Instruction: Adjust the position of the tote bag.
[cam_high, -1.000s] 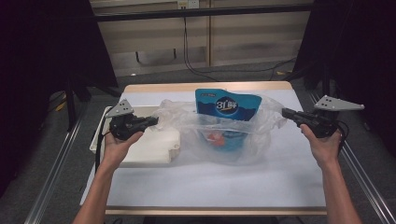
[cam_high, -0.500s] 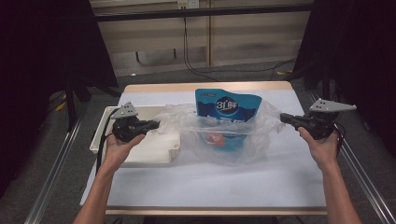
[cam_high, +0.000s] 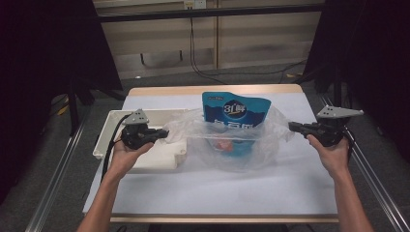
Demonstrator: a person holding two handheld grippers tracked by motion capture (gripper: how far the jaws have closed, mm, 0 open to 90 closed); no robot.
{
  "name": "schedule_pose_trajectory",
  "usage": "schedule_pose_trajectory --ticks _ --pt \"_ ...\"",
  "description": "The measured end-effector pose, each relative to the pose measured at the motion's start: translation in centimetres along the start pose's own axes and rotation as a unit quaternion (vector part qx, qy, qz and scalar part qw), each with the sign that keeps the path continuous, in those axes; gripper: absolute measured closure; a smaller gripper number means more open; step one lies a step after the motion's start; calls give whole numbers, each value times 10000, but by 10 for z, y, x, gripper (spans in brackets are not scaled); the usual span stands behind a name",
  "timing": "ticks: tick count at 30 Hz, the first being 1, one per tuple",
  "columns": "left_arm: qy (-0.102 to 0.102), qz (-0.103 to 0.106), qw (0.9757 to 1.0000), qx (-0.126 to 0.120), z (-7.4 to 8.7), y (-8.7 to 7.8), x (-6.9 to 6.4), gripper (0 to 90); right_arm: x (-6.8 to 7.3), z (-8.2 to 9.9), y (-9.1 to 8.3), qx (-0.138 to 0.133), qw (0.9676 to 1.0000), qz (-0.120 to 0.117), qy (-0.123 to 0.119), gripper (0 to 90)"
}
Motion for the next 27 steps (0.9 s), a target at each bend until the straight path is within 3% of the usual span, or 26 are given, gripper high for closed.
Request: schedule_pose_trajectory --ticks 3,9,11,14,16,23,27 --pt "57 -58 9999 105 4 1 2 888 -2 8 3 175 9998 25 -14 900" --pt "-24 -201 9993 309 9 5 6 887 -4 18 5 349 9994 44 2 900" --pt "-85 -186 9992 341 10 9 5 887 -5 22 8 470 9989 58 -45 900" --pt "-23 -203 9987 461 13 10 6 888 -4 27 11 588 9982 63 -38 900" --pt "-70 -112 9987 491 15 13 5 888 -5 30 13 644 9979 59 -64 900" --pt "-62 -195 9976 662 24 19 10 888 -6 39 19 823 9966 40 -87 900" --pt "-161 -35 9973 715 29 24 8 888 -5 44 23 974 9951 65 -120 900"
Point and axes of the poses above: each handheld gripper's, and its own axes: y roughly forward along the jaws, z roughly out of its underside, x roughly to its left, the point moved 9 cm from there along y, roughly forward along the jaws, and after that the axes turned 5 degrees about -y, right-handed, at the moved point
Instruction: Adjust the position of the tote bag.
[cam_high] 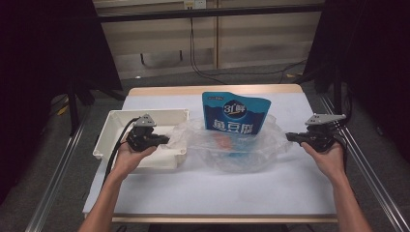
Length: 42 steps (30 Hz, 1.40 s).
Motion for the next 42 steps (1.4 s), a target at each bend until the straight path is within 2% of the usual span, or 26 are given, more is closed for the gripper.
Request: schedule_pose_trajectory --ticks 1,3,4,6,11,12,13,14,15,16,19,20,22,23,24,26,27,28,29,30,31,33,35,37,42 --pt "65 -40 10000 31 1 1 1 888 0 1 1 17 10000 7 -8 900" --pt "3 -15 10000 79 2 3 0 888 -1 3 2 62 10000 28 -29 900" --pt "27 -61 10000 51 2 5 1 888 -1 3 2 81 10000 8 -26 900" --pt "37 -2 9999 138 4 5 0 888 -2 5 4 126 9999 36 -18 900" --pt "57 -15 9997 223 7 9 0 888 0 8 9 228 9997 55 -65 900" --pt "72 -99 9996 239 7 10 2 888 0 8 11 230 9997 35 -87 900" --pt "-4 -38 9997 250 8 11 0 888 0 9 12 256 9996 32 -73 900" --pt "61 -30 9995 297 9 11 0 888 0 10 13 311 9995 40 -66 900" --pt "38 -72 9996 280 9 12 0 888 0 12 14 353 9993 69 -72 900" --pt "22 -29 9996 278 9 13 -1 888 -1 13 16 382 9992 68 -95 900" --pt "76 -62 9994 328 10 14 0 889 -3 19 18 510 9986 104 -61 900" --pt "65 19 9993 357 11 15 -1 889 -4 21 19 544 9984 117 -55 900" --pt "107 9 9992 392 11 15 -2 889 -2 22 20 569 9983 68 -61 900" --pt "84 9 9993 375 11 15 -2 889 -2 21 20 561 9983 81 -139 900" --pt "53 43 9993 368 11 16 -3 889 -2 21 20 577 9981 160 -148 900" --pt "90 11 9991 407 11 16 -2 889 -3 22 20 587 9981 157 -99 900" --pt "26 61 9994 345 11 17 -3 890 -4 23 20 584 9981 174 -92 900" --pt "85 100 9991 397 11 17 -3 890 -5 24 20 602 9980 155 -91 900" --pt "104 43 9991 411 12 18 -3 890 -5 26 21 653 9976 189 -123 900" --pt "129 90 9989 450 13 19 -3 890 -5 28 23 725 9968 273 -218 900" --pt "72 84 9989 451 13 21 -4 890 -4 29 25 756 9964 271 -281 900" --pt "112 100 9985 532 16 23 -4 890 -3 30 27 842 9954 298 -333 900" --pt "165 71 9984 543 16 25 -4 890 -2 32 29 908 9949 264 -355 900" --pt "84 85 9985 525 16 26 -5 891 -2 35 31 979 9938 309 -423 900" --pt "100 151 9981 591 18 27 -5 891 -3 39 34 1071 9927 362 -427 900"
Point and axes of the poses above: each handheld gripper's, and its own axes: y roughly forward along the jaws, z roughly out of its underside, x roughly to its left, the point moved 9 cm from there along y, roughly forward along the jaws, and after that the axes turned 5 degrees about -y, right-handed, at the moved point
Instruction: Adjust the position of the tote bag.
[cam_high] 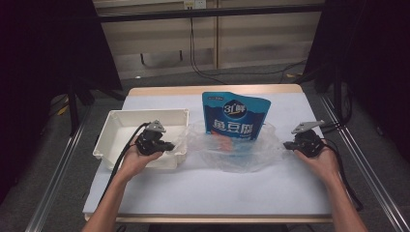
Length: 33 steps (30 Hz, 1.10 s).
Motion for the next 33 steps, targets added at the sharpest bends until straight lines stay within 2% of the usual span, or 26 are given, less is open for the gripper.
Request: schedule_pose_trajectory --ticks 5,8,12,13,15,17,18,22,23,29,33 --pt "-78 60 9999 -36 1 0 0 891 2 3 3 58 10000 -21 -52 900" --pt "-57 34 9999 -116 -1 -3 0 880 2 2 4 62 10000 -18 -23 900" --pt "-176 54 9995 -273 -4 -9 1 773 2 2 2 -90 9999 37 -134 900" --pt "-203 71 9993 -320 -5 -9 1 725 1 1 0 -141 9998 81 -141 860" --pt "-214 60 9992 -344 -6 -12 1 688 1 0 -2 -233 9997 24 -77 786" --pt "-345 91 9985 -403 -7 -14 2 610 0 -1 -5 -359 9993 54 21 722" --pt "-350 58 9985 -425 -8 -15 2 582 0 -2 -7 -385 9992 -9 72 695" --pt "-359 13 9981 -506 -9 -21 6 493 -3 -4 -14 -535 9985 23 131 596" --pt "-366 72 9978 -553 -10 -23 5 474 -4 -5 -16 -597 9981 64 155 581" --pt "-416 -1 9968 -679 -12 -33 10 312 -6 -13 -33 -1061 9936 -148 358 498" --pt "-477 20 9953 -847 -15 -41 12 276 -7 -18 -41 -1257 9911 -178 404 484"
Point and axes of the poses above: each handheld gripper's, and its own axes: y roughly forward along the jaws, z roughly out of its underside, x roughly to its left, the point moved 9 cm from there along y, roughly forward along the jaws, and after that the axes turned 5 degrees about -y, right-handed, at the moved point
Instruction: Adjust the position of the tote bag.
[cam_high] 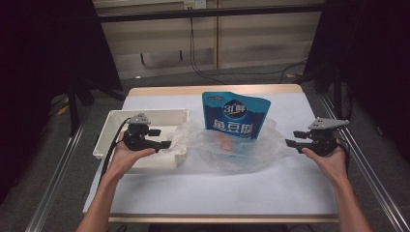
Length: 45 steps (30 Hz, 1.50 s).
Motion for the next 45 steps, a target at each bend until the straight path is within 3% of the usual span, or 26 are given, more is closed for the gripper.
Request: schedule_pose_trajectory --ticks 3,6,7,9,13,16,19,21,24,26,29,33,37,43,45 --pt "25 24 10000 -49 -3 -3 -2 256 3 -7 -4 -122 9999 -29 -29 476" --pt "125 333 9993 -93 -7 -8 -10 240 6 -12 -5 -166 9998 -81 -64 473" --pt "158 204 9996 -136 -10 -11 -10 231 8 -13 -4 -198 9997 -122 -64 474" --pt "123 251 9993 -235 -14 -17 -11 222 9 -15 -4 -198 9997 -136 -83 474" --pt "104 156 9986 -501 -21 -27 -9 223 12 -21 -5 -249 9995 -169 -118 477" --pt "122 182 9976 -656 -26 -30 -13 293 16 -27 -6 -348 9991 -230 -105 496" --pt "179 313 9969 -698 -32 -28 -23 440 19 -34 -6 -390 9987 -300 -128 545" --pt "282 334 9967 -691 -36 -26 -30 471 22 -39 -6 -391 9986 -318 -148 566" --pt "443 486 9947 -797 -45 -27 -44 533 25 -45 -5 -382 9984 -331 -252 654" --pt "595 582 9932 -814 -50 -27 -54 572 29 -49 -5 -425 9974 -462 -347 747" --pt "690 822 9905 -862 -59 -19 -73 594 32 -56 -2 -450 9966 -561 -399 755" --pt "937 972 9877 -787 -71 4 -94 524 32 -69 5 -513 9956 -643 -440 637" --pt "1009 1130 9851 -810 -82 21 -108 505 31 -77 15 -386 9959 -594 -560 583" --pt "1186 1174 9845 -547 -85 48 -123 515 25 -88 22 -474 9956 -639 -496 558" --pt "1289 1057 9850 -442 -83 57 -122 492 26 -90 26 -395 9954 -691 -530 563"
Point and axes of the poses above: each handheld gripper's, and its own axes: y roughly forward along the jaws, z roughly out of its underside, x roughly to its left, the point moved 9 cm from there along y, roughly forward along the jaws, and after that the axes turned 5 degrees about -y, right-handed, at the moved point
